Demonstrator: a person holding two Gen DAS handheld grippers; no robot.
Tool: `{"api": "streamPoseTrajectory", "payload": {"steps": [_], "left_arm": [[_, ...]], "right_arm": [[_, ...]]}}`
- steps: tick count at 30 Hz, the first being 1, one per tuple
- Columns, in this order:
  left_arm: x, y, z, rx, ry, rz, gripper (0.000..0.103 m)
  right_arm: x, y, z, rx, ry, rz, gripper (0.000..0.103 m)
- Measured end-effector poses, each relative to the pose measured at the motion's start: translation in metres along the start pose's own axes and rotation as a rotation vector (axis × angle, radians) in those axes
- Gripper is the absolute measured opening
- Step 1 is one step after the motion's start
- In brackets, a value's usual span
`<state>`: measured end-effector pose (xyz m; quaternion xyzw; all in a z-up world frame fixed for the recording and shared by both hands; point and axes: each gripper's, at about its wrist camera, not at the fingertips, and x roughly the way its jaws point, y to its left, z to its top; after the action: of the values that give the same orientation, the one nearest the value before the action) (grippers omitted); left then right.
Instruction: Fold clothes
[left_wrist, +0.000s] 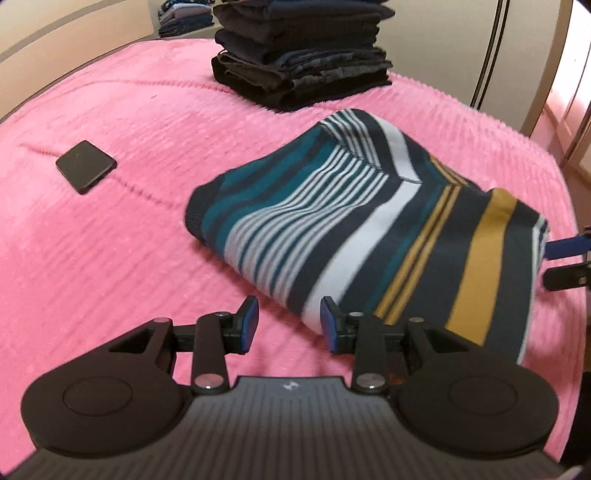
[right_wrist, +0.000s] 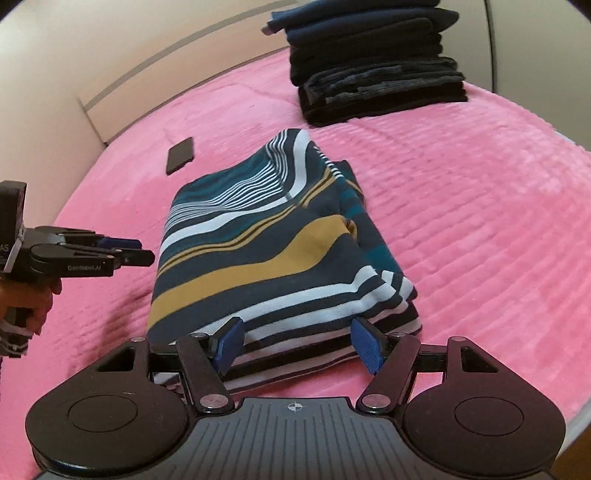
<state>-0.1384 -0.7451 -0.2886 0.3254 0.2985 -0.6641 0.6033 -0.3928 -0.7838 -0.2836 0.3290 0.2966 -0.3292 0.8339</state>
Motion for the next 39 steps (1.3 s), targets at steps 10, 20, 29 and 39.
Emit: {"api": "streamPoseTrajectory", "payload": {"steps": [10, 20, 29, 39], "left_arm": [[0.007, -0.028, -0.041, -0.033, -0.191, 0.128, 0.032], [-0.010, -0.070, -0.072, 0.065, -0.246, 0.277, 0.032], [-0.050, -0.148, -0.124, 0.107, -0.191, 0.306, 0.048], [-0.067, -0.190, -0.149, 0.255, -0.162, 0.338, 0.049]], "right_arm": [[0.022, -0.035, -0.028, -0.065, -0.116, 0.131, 0.078], [0.010, -0.045, -0.050, -0.137, -0.251, 0.214, 0.081], [-0.060, -0.045, -0.077, -0.237, -0.233, 0.241, 0.100], [-0.076, 0.000, -0.083, -0.545, -0.173, 0.212, 0.100]]}}
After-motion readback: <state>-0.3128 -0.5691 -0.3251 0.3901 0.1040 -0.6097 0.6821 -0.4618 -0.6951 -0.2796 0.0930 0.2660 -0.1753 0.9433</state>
